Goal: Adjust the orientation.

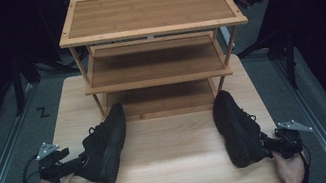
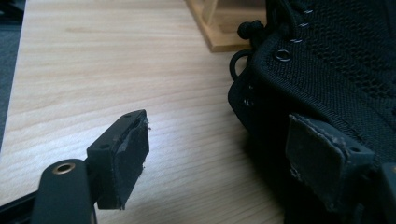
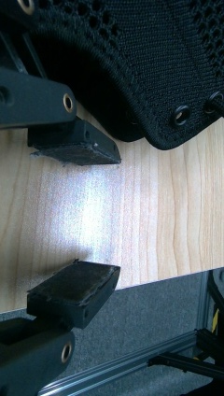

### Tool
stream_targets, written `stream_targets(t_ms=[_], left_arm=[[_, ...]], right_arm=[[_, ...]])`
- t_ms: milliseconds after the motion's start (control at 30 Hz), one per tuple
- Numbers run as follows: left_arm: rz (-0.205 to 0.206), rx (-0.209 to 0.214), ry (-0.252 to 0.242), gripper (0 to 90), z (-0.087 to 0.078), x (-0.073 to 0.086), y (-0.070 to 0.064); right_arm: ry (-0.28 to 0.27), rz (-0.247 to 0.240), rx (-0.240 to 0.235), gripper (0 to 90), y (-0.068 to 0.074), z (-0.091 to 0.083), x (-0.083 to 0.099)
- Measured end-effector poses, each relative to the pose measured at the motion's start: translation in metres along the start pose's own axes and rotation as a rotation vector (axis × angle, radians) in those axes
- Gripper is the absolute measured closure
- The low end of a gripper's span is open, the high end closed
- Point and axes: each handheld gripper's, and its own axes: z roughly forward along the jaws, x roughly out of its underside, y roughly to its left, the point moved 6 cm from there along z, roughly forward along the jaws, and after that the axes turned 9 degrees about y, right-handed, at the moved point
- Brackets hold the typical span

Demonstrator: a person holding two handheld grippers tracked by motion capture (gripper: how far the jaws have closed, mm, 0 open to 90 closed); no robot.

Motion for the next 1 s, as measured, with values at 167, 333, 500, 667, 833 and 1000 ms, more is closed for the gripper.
stream_targets(t_ms=[167,333,500,667,833,1000], left_arm=[[0.021,0.028,-0.015,21.9,-0.002,-0.007,-0.011],[0.047,0.025,-0.020,24.5,-0.005,-0.014,-0.022],[0.055,0.024,-0.014,28.4,-0.005,-0.018,-0.031],[0.055,0.037,-0.018,29.8,-0.004,-0.021,-0.037],[0.066,0.050,-0.019,31.7,-0.004,-0.024,-0.044],[0.068,0.059,-0.008,33.9,-0.004,-0.026,-0.050]], right_arm=[[0.000,0.000,0.000,40.3,0.000,0.000,0.000],[0.000,0.000,-0.001,40.2,0.000,0.000,0.000],[0.000,0.000,-0.001,40.1,0.000,0.000,0.000],[0.001,0.000,-0.002,40.1,0.000,0.000,0.000],[0.000,0.000,-0.002,40.0,0.000,0.000,0.000],[0.001,-0.001,-0.002,40.0,0.000,0.000,0.000]])
